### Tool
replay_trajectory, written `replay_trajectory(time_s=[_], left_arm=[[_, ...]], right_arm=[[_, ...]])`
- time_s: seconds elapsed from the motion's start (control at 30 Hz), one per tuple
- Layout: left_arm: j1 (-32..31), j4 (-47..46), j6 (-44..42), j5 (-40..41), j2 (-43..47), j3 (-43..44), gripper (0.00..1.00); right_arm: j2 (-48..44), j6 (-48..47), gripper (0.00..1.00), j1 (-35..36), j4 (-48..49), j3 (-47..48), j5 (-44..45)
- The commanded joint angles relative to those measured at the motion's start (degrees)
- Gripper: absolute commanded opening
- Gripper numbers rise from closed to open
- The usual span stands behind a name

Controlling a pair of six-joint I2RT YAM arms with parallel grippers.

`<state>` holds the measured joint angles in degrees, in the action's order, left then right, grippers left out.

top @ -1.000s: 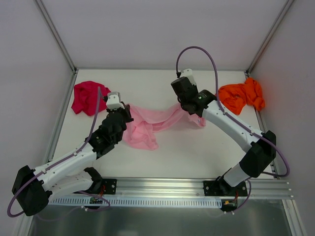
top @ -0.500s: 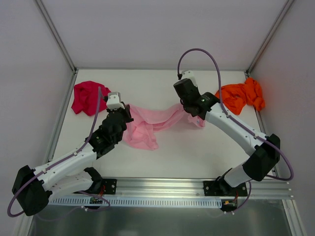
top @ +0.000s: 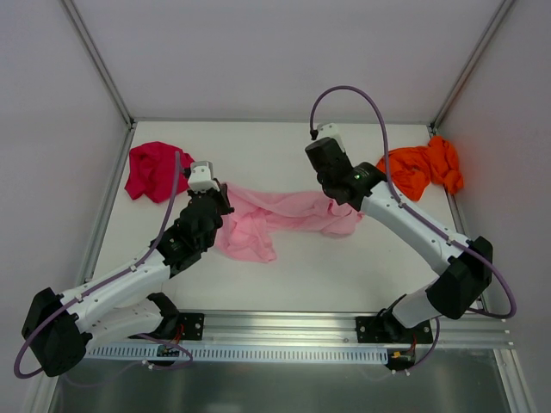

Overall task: Fold and stack the t-shirts
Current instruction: Flatten out the tshirt

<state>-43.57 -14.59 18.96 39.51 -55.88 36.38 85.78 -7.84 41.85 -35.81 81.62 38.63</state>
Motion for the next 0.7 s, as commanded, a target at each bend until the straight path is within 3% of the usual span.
replay_trajectory(time_s=[0.0, 0.03, 0.13, 0.67], left_arm=[[-0.55, -2.64, -1.38, 1.27, 0.16, -0.26, 0.00], [-0.55, -2.64, -1.38, 1.36, 0.33, -0.34, 0.00], [-0.55, -2.81, -1.30, 1.10, 0.16, -0.43, 0.00], [-0.55, -3.60, -1.65, 1.89, -0.19, -1.31, 0.00]], right_arm=[[-2.02, 0.27, 0.21, -0.27, -1.96, 0.46, -1.27], [-1.93, 0.89, 0.56, -0.27, -2.15, -0.23, -1.54], [-0.44, 2.03, 0.66, -1.23, -1.89, -2.86, -3.73], [7.91, 6.78, 0.63, -5.28, 2.24, -10.61, -9.72]])
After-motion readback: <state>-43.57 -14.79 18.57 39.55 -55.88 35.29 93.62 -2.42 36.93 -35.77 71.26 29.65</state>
